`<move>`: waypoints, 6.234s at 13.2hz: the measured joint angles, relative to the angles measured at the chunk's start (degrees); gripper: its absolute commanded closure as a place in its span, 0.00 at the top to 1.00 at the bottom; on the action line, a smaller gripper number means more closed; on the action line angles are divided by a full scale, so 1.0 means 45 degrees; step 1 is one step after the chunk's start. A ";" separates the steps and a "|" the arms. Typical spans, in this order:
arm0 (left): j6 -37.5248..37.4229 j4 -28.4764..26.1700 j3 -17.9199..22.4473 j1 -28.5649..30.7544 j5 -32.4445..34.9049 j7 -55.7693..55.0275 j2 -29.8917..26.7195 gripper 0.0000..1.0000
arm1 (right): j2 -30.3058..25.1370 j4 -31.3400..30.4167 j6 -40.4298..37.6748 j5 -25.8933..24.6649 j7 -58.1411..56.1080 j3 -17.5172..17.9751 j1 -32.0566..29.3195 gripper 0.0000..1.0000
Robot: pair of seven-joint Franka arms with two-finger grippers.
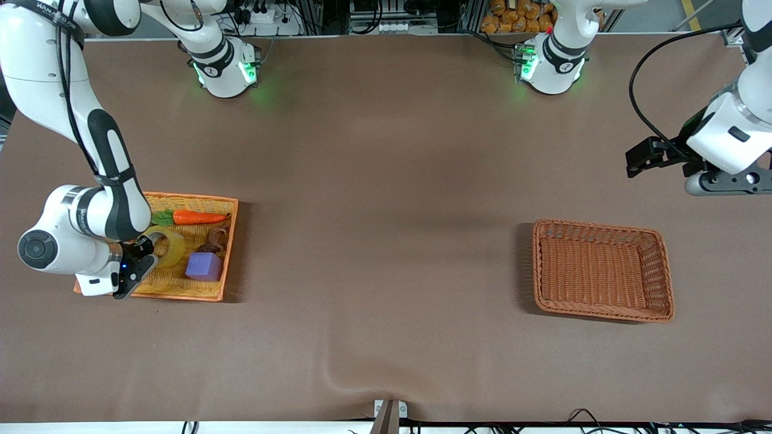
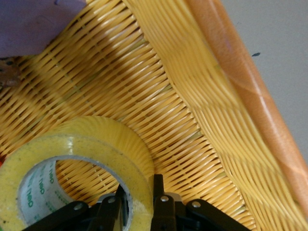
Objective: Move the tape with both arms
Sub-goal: 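Lift the tape with the right gripper while the left gripper advances, then set the tape roll on the table between the arms, open right gripper, then withdraw the right gripper while the left gripper grasps the tape, then carry the tape roll with the left gripper over the wicker basket, then lower the tape into the basket and open the left gripper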
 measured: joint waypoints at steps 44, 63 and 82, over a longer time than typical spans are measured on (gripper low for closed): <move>0.3946 0.0016 -0.0295 -0.2880 -0.0118 -0.2183 0.3759 1.00 | -0.0004 0.5249 -0.3107 0.0039 0.9106 0.2594 0.7698 1.00; 1.1842 0.0046 -0.0258 -0.6603 -0.0723 -0.7941 0.9500 0.00 | -0.8814 0.0736 -0.8555 0.0931 1.2159 0.2646 -0.0139 1.00; 0.9647 -0.4047 0.0064 0.4051 -0.0721 0.3822 0.5104 0.74 | -0.9061 0.1258 -0.9395 0.0210 1.4535 0.1535 0.0924 1.00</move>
